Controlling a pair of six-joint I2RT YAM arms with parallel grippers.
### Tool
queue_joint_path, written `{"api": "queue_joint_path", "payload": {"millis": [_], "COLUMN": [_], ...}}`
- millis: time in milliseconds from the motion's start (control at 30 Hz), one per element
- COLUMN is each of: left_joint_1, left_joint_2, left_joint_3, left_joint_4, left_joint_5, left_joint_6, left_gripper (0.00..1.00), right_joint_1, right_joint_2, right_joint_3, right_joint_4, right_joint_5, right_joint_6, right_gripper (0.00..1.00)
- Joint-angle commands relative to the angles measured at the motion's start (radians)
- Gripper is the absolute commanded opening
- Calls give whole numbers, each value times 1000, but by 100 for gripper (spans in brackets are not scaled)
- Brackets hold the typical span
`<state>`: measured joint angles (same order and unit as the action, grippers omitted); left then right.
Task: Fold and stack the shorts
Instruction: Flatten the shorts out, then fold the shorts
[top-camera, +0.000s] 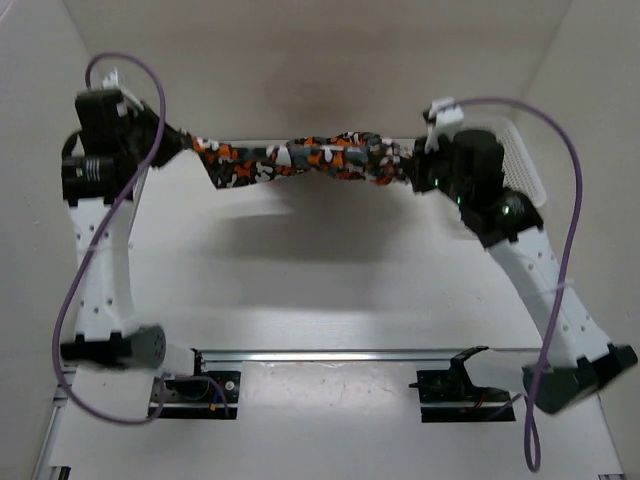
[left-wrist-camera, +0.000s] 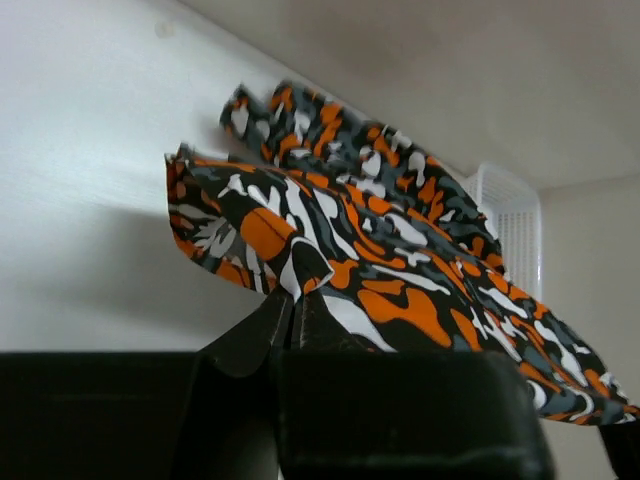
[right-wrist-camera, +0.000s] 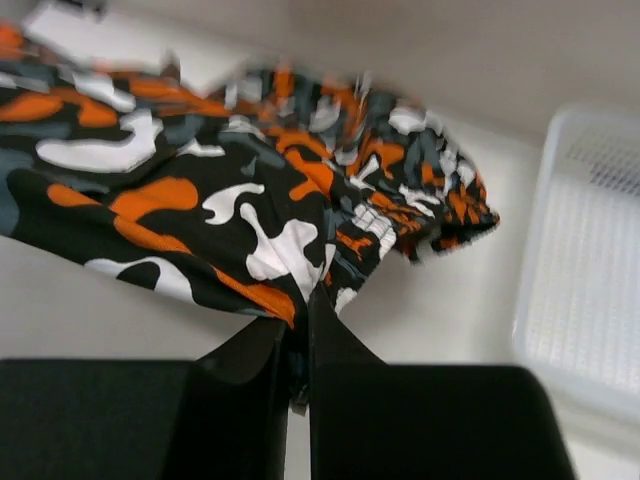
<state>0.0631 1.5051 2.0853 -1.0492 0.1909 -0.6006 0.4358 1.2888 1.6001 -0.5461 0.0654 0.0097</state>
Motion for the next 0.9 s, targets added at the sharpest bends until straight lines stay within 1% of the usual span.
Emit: {"api": "queue_joint_path", "payload": {"millis": [0,33,67,100,133,167,200,233,300,333,367,400,433,467,500,533,567,600,633,667,700,733,767,800,833,867], "left_joint_1": [-11,-11,-20,-20,-20,-20,-20,-10,-9,-9,-9,-9,-9,-9,-9,-9,-9,-9,-9,-9,-9,-9,-9,-9,-19,-19], "left_joint_2": [-184,-315,-377,-429,-516,-552,-574,-586,-571,-554,-510,-488,-467,-432,-416,-404,-373,-356,-339,-318,-274,-249,-224,-176,-148,-120], "left_joint_3": [-368,-601,-713,-810,-964,-1025,-1068,-1108,-1108,-1096,-1069,-1058,-1058,-1047,-1047,-1060,-1070,-1088,-1097,-1097,-1113,-1128,-1128,-1140,-1140,-1140], "left_joint_4": [72,92,106,115,115,115,115,106,106,94,84,75,75,75,75,93,94,110,123,142,158,170,184,221,236,251], "left_joint_5": [-33,-33,-19,-10,-10,-10,-10,-10,-19,-19,-19,-28,-28,-28,-28,-44,-44,-44,-44,-44,-28,-19,-19,-4,5,19], "left_joint_6": [1,-37,-53,-67,-76,-86,-87,-87,-68,-59,-47,-47,-47,-47,-47,-47,-47,-47,-47,-47,-47,-47,-59,-59,-59,-59], "left_gripper": [10,18,46,65,84,98,100,100,100,96,86,81,76,67,65,65,65,68,78,84,88,93,95,95,95,97], "right_joint_1": [7,18,18,18,27,27,37,75,86,86,86,69,45,35,35,35,35,35,24,12,-3,-41,-60,-78,-112,-126], "right_joint_2": [-193,-244,-338,-385,-422,-481,-500,-511,-511,-464,-433,-399,-328,-298,-278,-266,-266,-278,-304,-318,-350,-370,-393,-419,-474,-500], "right_joint_3": [-312,-392,-534,-596,-645,-684,-736,-723,-723,-679,-649,-619,-588,-553,-552,-552,-578,-633,-666,-696,-728,-803,-846,-892,-938,-1021], "right_joint_4": [72,81,81,65,22,-9,-38,-82,-93,-119,-188,-227,-262,-285,-285,-275,-252,-209,-187,-172,-151,-131,-108,-48,-17,10], "right_joint_5": [83,96,96,108,108,108,108,172,154,154,154,137,113,59,12,-45,-65,-65,-78,-90,-125,-156,-186,-218,-252,-303], "right_joint_6": [8,39,71,129,159,185,211,296,337,427,462,496,566,584,608,636,683,717,746,812,844,874,909,980,1019,1085], "right_gripper": [0,18,41,63,90,100,100,100,100,100,100,100,100,100,100,100,100,94,90,87,79,78,78,73,73,73]}}
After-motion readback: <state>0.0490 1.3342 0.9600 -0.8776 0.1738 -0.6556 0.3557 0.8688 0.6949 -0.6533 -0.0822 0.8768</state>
